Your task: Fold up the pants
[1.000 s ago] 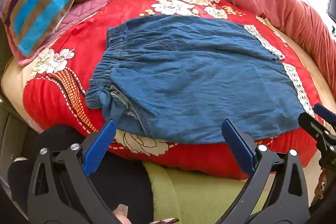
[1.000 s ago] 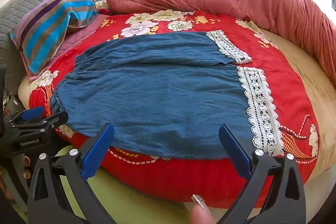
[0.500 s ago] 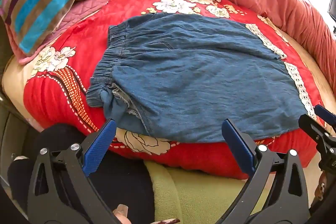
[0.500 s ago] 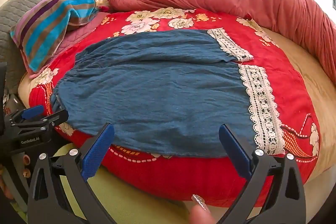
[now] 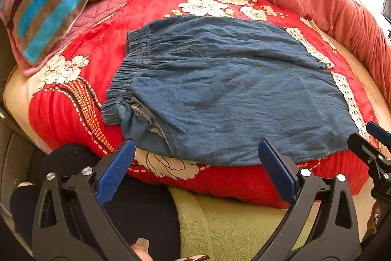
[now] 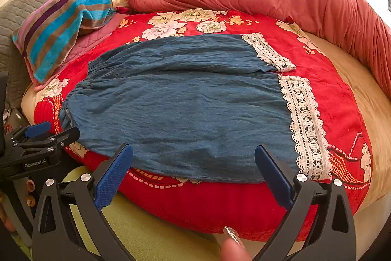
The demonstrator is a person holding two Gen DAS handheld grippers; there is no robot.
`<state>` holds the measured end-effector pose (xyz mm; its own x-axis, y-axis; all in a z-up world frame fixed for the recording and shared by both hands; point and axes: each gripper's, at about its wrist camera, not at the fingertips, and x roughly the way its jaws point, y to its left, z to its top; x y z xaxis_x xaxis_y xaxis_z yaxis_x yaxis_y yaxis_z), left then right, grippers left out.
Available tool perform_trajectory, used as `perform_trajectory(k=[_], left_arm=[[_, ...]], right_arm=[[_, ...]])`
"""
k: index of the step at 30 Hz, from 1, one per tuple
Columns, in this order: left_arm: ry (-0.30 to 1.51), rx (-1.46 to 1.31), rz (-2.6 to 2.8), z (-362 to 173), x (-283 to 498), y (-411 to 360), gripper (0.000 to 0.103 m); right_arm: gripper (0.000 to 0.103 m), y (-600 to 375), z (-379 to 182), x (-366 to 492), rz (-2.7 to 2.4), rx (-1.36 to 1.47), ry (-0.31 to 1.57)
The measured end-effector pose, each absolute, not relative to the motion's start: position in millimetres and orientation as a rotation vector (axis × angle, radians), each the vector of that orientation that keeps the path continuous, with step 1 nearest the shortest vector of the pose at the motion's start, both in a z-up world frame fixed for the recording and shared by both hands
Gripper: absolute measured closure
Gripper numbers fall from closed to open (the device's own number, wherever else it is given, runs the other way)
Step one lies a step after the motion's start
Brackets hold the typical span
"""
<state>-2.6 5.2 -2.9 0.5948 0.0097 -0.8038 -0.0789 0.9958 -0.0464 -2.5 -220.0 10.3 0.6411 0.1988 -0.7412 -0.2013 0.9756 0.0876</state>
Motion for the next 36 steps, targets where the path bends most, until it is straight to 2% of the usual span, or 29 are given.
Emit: perform_trajectory(k=[36], left_arm=[[0.928,-0.062,0.065,1.6,-3.6,3.8,0.008]], right_arm=[[0.004,-214.2,8.1,-4.4,0.235,-0.010,0.854]])
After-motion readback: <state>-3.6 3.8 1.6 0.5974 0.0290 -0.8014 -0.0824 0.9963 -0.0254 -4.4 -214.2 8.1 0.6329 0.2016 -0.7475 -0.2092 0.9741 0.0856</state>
